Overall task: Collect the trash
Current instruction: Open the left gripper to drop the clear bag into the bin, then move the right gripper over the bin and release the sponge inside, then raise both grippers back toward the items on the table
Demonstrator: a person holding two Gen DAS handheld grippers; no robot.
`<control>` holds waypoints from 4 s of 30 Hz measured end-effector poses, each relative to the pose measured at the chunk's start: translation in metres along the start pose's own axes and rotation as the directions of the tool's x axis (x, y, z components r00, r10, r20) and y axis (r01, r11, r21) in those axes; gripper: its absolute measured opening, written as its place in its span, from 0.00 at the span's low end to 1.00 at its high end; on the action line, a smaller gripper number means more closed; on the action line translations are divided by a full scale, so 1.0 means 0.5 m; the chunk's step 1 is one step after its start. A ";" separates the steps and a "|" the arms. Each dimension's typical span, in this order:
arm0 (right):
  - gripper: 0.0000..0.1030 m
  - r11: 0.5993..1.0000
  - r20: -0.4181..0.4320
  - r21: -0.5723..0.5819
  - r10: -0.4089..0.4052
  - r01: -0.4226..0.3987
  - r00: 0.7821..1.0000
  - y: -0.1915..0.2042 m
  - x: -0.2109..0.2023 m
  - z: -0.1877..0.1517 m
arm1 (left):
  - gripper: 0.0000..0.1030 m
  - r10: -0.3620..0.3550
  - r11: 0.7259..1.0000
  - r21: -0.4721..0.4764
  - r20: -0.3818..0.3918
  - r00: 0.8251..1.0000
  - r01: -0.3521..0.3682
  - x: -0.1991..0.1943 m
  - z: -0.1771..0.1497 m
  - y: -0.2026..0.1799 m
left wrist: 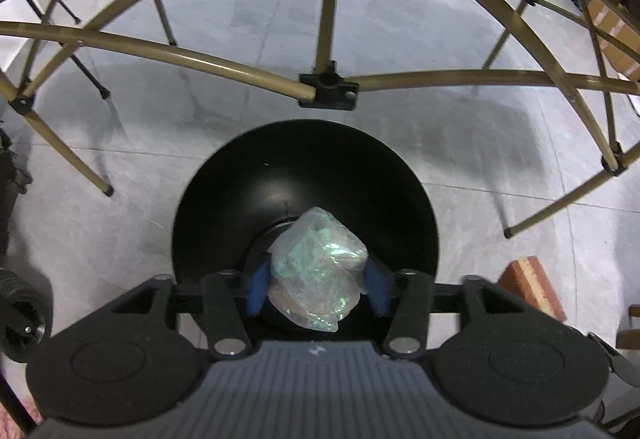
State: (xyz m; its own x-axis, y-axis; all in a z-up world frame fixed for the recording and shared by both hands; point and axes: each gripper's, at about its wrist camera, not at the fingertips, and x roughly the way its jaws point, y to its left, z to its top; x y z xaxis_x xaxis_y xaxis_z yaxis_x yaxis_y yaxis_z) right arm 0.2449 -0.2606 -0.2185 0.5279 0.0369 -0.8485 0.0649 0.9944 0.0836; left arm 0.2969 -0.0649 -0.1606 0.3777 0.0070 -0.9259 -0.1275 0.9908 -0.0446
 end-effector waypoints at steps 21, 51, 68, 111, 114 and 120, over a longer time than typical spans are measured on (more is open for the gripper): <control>0.33 1.000 -0.003 -0.014 0.005 -0.005 1.000 0.002 -0.003 -0.002 | 1.00 0.011 1.000 -0.020 -0.021 1.000 -0.011 0.002 -0.006 0.007; 0.33 0.998 0.047 -0.042 0.042 -0.040 0.998 0.097 -0.108 0.030 | 1.00 0.079 0.987 -0.145 0.042 0.996 -0.072 -0.049 -0.029 0.175; 0.33 0.978 0.054 -0.180 0.121 -0.109 0.991 0.281 -0.119 0.100 | 1.00 0.116 0.956 -0.275 0.044 0.992 -0.100 -0.075 -0.054 0.336; 1.00 0.962 -0.182 -0.234 0.096 -0.138 0.979 0.379 0.006 0.097 | 1.00 0.187 0.939 -0.289 -0.023 0.982 -0.186 -0.035 -0.077 0.397; 1.00 0.961 -0.178 -0.239 0.095 -0.137 0.979 0.378 0.003 0.095 | 1.00 0.184 0.941 -0.287 -0.019 0.983 -0.182 -0.038 -0.076 0.395; 1.00 0.960 -0.171 -0.246 0.096 -0.136 0.981 0.377 -0.003 0.093 | 1.00 0.178 0.943 -0.284 -0.010 0.984 -0.174 -0.042 -0.076 0.394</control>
State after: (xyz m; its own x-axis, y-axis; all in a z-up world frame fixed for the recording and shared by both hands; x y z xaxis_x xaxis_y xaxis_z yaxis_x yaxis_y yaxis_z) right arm 0.2954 -0.0779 -0.1771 0.3794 0.1482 -0.9133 -0.2182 0.9736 0.0674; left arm 0.2291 0.1250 -0.1641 0.3396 0.1822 -0.9228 -0.4465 0.8947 0.0123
